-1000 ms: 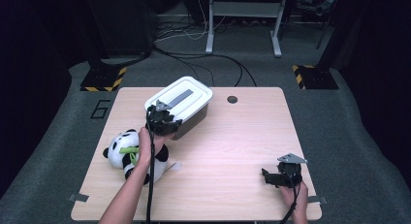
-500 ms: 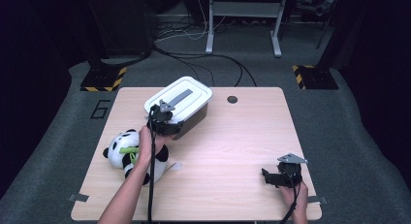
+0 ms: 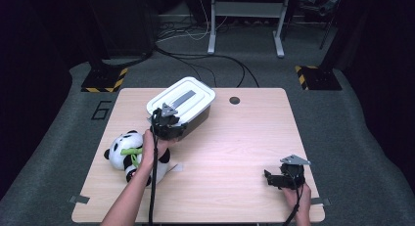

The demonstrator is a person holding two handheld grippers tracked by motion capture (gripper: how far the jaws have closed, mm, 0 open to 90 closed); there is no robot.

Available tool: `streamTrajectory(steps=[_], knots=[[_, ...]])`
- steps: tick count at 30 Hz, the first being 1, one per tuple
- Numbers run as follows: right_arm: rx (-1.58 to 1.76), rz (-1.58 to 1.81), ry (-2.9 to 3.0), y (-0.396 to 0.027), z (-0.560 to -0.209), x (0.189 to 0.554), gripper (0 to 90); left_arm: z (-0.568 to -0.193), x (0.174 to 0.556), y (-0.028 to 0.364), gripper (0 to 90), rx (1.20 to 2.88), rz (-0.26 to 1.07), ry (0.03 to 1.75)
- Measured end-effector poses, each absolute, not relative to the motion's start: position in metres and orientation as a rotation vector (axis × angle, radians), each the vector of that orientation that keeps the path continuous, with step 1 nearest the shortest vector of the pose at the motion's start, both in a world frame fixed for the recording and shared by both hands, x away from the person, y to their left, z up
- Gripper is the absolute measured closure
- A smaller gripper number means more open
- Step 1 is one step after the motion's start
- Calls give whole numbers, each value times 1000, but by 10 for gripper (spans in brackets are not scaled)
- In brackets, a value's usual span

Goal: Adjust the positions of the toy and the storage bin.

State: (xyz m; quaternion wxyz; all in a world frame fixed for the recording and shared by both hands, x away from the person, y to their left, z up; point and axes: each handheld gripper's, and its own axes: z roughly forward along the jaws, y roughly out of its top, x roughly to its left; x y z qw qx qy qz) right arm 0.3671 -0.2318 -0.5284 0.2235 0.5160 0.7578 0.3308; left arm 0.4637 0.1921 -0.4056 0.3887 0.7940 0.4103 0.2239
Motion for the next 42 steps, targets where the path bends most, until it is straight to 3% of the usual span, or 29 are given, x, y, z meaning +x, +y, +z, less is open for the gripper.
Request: streamTrajectory(steps=[21,25,29,35,38,42], knots=[[1426,916,2092,-232,-528,367,81,-405,471,166,565,2030,516,1074],[1426,918,2093,-232,-528,367,80,-401,476,175,541,2023,553,1115],[1424,916,2093,-232,-528,367,81,-399,481,185,542,2000,508,1119],[1426,919,2093,-232,-528,367,81,-391,491,196,319,1964,488,1115],[1426,919,2093,-232,-528,367,81,-379,500,204,241,1935,501,1114],[1425,918,2093,-232,-528,367,81,-374,517,216,202,1929,511,1139]])
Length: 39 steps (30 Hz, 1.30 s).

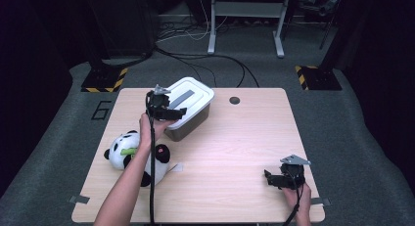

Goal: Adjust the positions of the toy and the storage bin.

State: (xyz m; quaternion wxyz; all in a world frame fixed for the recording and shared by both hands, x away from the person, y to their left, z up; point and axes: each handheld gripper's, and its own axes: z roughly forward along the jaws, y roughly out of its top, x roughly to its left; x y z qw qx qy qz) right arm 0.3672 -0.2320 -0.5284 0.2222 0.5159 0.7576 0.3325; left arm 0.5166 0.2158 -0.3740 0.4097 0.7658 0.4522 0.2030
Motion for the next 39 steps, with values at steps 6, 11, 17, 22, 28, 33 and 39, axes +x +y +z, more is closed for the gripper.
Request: streamTrajectory(steps=[6,11,17,22,28,33,39], knots=[[1426,918,2093,-232,-528,367,81,-380,537,225,285,1969,520,1175],[1425,919,2093,-232,-528,367,81,-388,546,229,397,1969,509,1210],[1425,918,2093,-232,-528,367,82,-391,551,232,505,1983,538,1214],[1425,918,2093,-232,-528,367,82,-391,549,230,529,2026,582,1192],[1425,918,2093,-232,-528,367,82,-392,548,227,596,2058,573,1150],[1425,919,2093,-232,-528,367,82,-394,548,229,637,2013,534,1177],[1424,918,2093,-232,-528,367,83,-391,544,223,640,2006,518,1235]])
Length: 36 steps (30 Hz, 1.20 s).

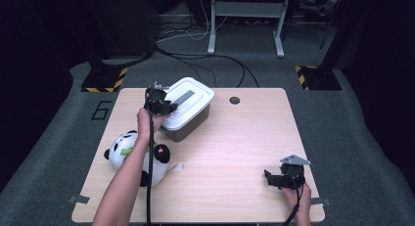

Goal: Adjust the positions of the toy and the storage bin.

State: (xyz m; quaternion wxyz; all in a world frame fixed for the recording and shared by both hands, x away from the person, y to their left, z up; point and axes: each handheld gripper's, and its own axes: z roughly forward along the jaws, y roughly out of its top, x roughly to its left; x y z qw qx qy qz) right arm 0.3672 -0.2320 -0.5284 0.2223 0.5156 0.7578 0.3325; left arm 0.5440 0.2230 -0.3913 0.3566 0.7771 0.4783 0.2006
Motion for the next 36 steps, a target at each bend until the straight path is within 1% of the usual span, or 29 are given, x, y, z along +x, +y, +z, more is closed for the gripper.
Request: streamTrajectory(steps=[3,7,16,20,25,27,36], knots=[[1425,919,2093,-232,-528,367,83,-390,541,218,646,2005,488,1240],[1424,919,2093,-232,-528,367,83,-389,537,208,652,2031,481,1230],[1424,919,2093,-232,-528,367,83,-387,527,192,644,2045,439,1214],[1424,919,2093,-232,-528,367,83,-386,522,186,638,2051,402,1200],[1422,917,2093,-232,-528,367,83,-388,514,177,626,2046,393,1177],[1420,916,2093,-232,-528,367,83,-387,510,172,616,2054,409,1175],[1421,915,2092,-232,-528,367,84,-388,494,159,588,2051,378,1128]])
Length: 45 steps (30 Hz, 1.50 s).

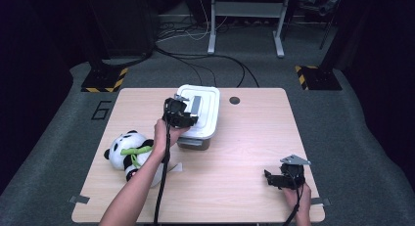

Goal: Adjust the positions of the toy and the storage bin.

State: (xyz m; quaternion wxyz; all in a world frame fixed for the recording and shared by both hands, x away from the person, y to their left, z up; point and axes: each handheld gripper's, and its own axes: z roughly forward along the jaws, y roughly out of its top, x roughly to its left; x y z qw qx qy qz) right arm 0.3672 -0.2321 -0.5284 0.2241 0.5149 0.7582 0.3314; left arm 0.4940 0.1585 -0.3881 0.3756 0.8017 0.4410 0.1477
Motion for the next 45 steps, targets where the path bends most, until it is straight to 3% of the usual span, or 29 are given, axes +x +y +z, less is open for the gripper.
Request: streamTrajectory(steps=[23,36,45], knots=[[1423,919,2091,-232,-528,367,86,-392,480,106,562,2042,326,1021],[1422,920,2095,-232,-528,367,87,-378,468,135,222,2033,314,1002],[1417,919,2091,-232,-529,367,88,-363,438,179,136,2015,356,979]])
